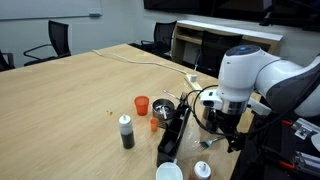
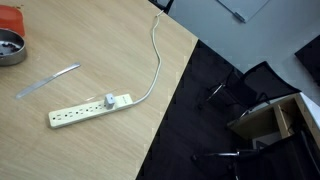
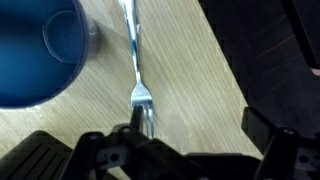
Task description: Put the fork in the black rack
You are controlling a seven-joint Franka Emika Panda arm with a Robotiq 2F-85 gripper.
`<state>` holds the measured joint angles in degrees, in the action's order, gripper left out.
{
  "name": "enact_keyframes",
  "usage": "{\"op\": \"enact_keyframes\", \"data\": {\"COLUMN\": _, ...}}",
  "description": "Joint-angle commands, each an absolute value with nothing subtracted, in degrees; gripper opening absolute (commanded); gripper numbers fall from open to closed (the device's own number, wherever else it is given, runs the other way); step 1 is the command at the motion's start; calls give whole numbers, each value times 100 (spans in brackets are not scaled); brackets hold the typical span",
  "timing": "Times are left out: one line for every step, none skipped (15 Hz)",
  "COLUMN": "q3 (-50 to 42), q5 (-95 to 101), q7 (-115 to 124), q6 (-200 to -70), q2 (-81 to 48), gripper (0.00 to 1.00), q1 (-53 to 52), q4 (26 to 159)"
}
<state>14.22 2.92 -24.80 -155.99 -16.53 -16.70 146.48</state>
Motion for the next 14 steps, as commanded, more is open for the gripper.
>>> {"op": "enact_keyframes", "data": {"q3": 1286, "q5": 967, "q7": -2032, "q6": -15776, "q2": -1785, "gripper": 100, "q1": -1616, "q4": 14646}}
{"op": "enact_keyframes", "data": {"q3": 1180, "q5": 1217, "q7": -1904, "q6": -15865, "q2": -1840, "gripper": 100, "q1": -1642, "q4": 14650}}
{"op": "enact_keyframes", "data": {"q3": 1100, "q5": 1403, "q7": -1798, "q6": -15902, "q2": -1890, "gripper": 100, "q1": -1649, "q4": 14641}}
{"op": "enact_keyframes", "data": {"q3": 1054, "q5": 1515, "q7": -1753, "q6": -15999, "q2": -1964, "gripper": 100, "q1": -1612, "q4": 14635}}
{"op": "enact_keyframes", "data": {"q3": 1017, "q5": 1598, "q7": -1717, "q6": -16085, "q2": -2040, "gripper": 100, "q1": -1582, "q4": 14627}}
{"op": "enact_keyframes", "data": {"q3": 1064, "q5": 1542, "q7": -1792, "q6": -16233, "q2": -2139, "gripper": 100, "q1": -1481, "q4": 14630}}
{"op": "enact_keyframes", "data": {"q3": 1141, "q5": 1446, "q7": -1896, "q6": -16373, "q2": -2235, "gripper": 100, "q1": -1373, "q4": 14631}}
{"op": "enact_keyframes", "data": {"q3": 1171, "q5": 1431, "q7": -1941, "q6": -16475, "q2": -2328, "gripper": 100, "q1": -1314, "q4": 14627}}
{"op": "enact_keyframes", "data": {"q3": 1184, "q5": 1436, "q7": -1958, "q6": -16573, "q2": -2417, "gripper": 100, "q1": -1271, "q4": 14626}}
{"op": "enact_keyframes", "data": {"q3": 1189, "q5": 1449, "q7": -1963, "q6": -16641, "q2": -2492, "gripper": 100, "q1": -1239, "q4": 14623}}
{"op": "enact_keyframes", "data": {"q3": 1190, "q5": 1463, "q7": -1966, "q6": -16708, "q2": -2567, "gripper": 100, "q1": -1209, "q4": 14619}}
{"op": "enact_keyframes", "data": {"q3": 1183, "q5": 1478, "q7": -1969, "q6": -16754, "q2": -2629, "gripper": 100, "q1": -1188, "q4": 14612}}
{"op": "enact_keyframes", "data": {"q3": 1196, "q5": 1474, "q7": -1985, "q6": -16801, "q2": -2686, "gripper": 100, "q1": -1155, "q4": 14605}}
{"op": "enact_keyframes", "data": {"q3": 1211, "q5": 1480, "q7": -2000, "q6": -16838, "q2": -2735, "gripper": 100, "q1": -1138, "q4": 14592}}
